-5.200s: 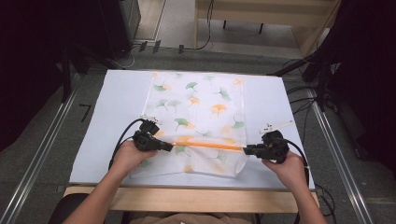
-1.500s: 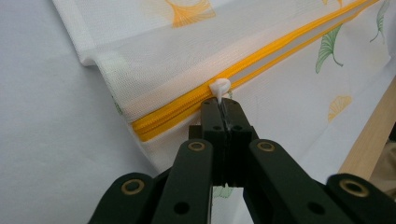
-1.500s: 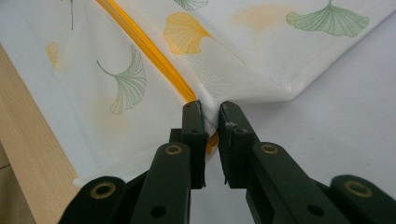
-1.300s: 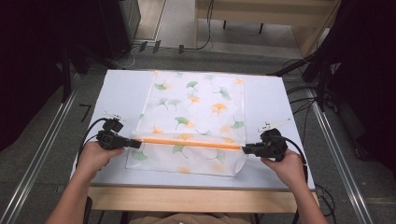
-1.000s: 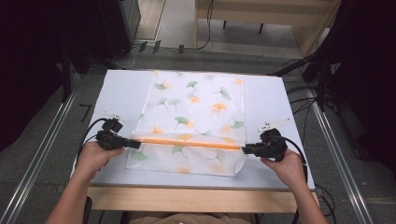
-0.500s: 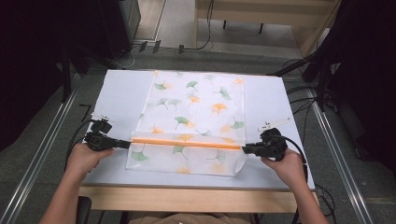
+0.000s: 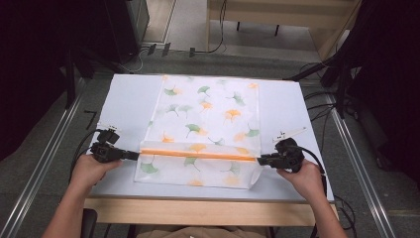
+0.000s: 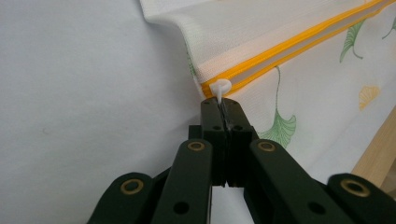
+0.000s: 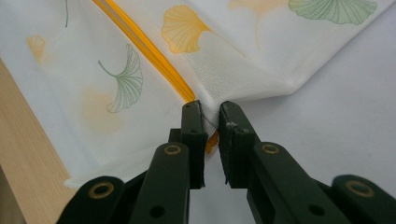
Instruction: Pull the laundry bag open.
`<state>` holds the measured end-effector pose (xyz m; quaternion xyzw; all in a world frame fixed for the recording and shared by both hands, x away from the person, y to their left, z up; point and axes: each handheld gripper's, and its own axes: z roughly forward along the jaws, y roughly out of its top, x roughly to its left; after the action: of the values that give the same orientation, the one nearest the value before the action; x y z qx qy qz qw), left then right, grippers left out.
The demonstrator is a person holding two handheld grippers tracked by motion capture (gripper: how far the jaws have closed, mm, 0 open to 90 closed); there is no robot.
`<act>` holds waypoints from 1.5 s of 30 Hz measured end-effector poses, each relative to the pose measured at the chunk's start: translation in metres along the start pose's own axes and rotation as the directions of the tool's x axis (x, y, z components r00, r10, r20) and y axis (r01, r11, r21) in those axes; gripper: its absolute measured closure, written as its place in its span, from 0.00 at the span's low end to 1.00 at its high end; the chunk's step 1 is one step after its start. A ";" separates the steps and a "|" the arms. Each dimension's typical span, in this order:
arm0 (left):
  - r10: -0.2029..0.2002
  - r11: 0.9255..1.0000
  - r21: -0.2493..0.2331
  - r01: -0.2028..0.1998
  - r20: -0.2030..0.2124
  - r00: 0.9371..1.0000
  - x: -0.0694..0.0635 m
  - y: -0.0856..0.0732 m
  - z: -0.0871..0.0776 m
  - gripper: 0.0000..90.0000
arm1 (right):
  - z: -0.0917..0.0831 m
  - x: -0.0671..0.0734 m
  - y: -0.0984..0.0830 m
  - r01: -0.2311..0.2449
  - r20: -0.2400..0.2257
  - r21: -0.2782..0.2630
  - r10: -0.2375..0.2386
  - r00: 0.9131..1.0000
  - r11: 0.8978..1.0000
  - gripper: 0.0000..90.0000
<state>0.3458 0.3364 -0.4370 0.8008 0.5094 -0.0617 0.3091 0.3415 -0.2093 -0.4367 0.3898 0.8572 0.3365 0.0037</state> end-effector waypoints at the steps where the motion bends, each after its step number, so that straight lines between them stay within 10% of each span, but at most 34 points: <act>1: 0.001 1.000 0.001 -0.001 0.003 1.000 0.000 0.000 0.001 1.00 | 0.001 -0.001 -0.001 -0.004 -0.001 0.004 0.004 1.000 1.000 0.92; 30: 0.029 0.998 0.053 -0.031 0.047 0.998 -0.012 -0.005 0.016 0.98 | 0.011 -0.020 -0.015 -0.040 0.039 0.042 0.038 0.999 0.998 0.86; 45: 0.005 0.999 -0.041 -0.004 0.023 1.000 -0.012 -0.004 0.007 0.62 | 0.005 -0.023 -0.013 -0.062 0.028 -0.003 0.062 0.998 0.998 0.70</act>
<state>0.3384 0.3239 -0.4392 0.7946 0.5051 -0.0598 0.3315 0.3496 -0.2276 -0.4545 0.4206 0.8443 0.3321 0.0057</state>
